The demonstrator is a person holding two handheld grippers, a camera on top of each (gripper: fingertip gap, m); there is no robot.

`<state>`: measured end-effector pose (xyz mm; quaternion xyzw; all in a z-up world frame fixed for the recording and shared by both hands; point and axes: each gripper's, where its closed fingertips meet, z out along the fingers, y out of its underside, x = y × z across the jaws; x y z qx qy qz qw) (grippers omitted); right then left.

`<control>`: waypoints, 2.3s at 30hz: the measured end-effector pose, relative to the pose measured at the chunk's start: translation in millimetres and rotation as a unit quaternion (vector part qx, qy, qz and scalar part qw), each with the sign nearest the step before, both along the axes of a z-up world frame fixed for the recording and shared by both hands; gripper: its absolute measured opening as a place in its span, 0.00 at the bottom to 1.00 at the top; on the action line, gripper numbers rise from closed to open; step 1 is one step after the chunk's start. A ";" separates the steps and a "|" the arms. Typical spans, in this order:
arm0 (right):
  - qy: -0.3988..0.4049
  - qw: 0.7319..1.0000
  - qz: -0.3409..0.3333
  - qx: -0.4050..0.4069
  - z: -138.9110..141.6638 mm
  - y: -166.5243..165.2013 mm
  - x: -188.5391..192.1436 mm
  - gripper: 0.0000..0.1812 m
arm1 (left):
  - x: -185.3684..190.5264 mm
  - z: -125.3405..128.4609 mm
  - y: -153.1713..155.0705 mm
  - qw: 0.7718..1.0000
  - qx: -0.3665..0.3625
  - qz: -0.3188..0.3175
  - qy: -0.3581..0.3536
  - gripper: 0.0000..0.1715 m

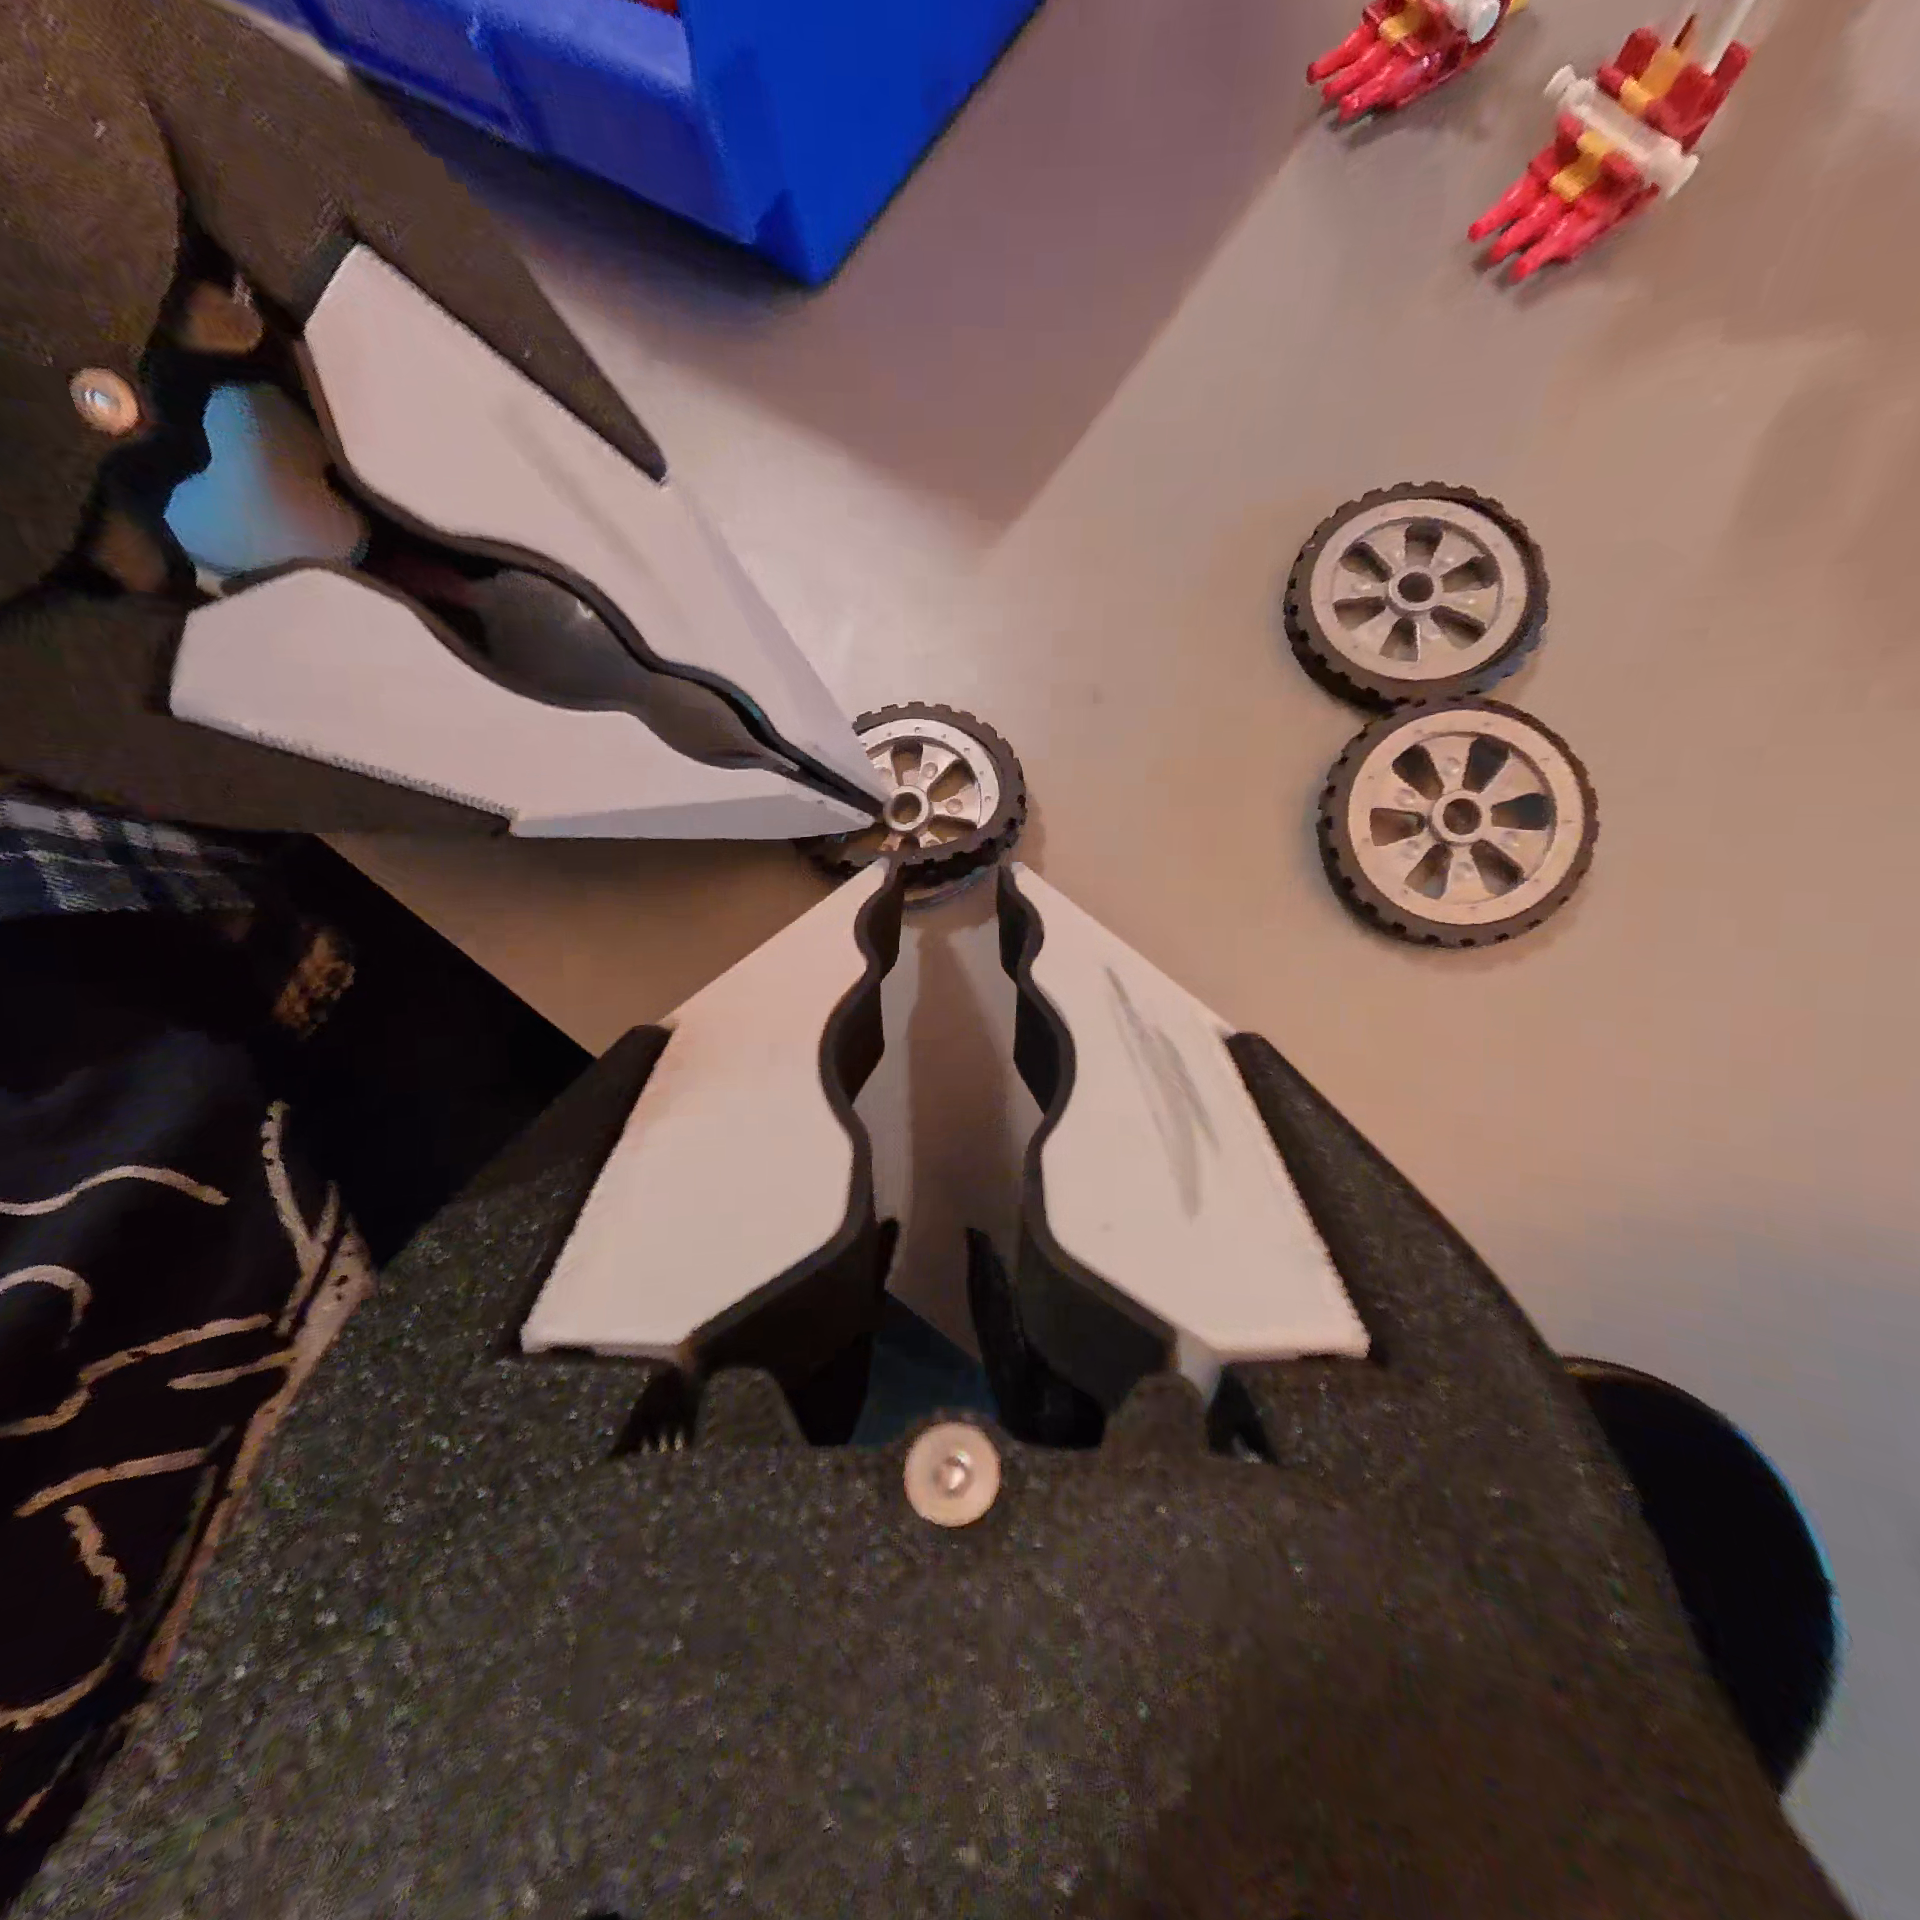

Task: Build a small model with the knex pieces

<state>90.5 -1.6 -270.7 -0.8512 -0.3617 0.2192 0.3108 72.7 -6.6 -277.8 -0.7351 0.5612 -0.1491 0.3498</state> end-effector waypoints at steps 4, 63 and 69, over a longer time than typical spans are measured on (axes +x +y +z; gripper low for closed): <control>0.030 0.999 -0.004 -0.024 0.5 0.1 -3.5 0.09 | -2.6 0.5 1.9 0.999 0.037 0.025 0.012 0.00; 0.069 0.978 0.072 0.183 44.3 9.3 -23.9 0.04 | 8.3 32.5 -1.4 0.957 -0.209 -0.028 -0.197 0.05; 0.028 0.975 0.070 0.208 38.2 12.2 -19.2 0.05 | 8.1 28.6 2.9 0.969 -0.171 -0.026 -0.177 0.03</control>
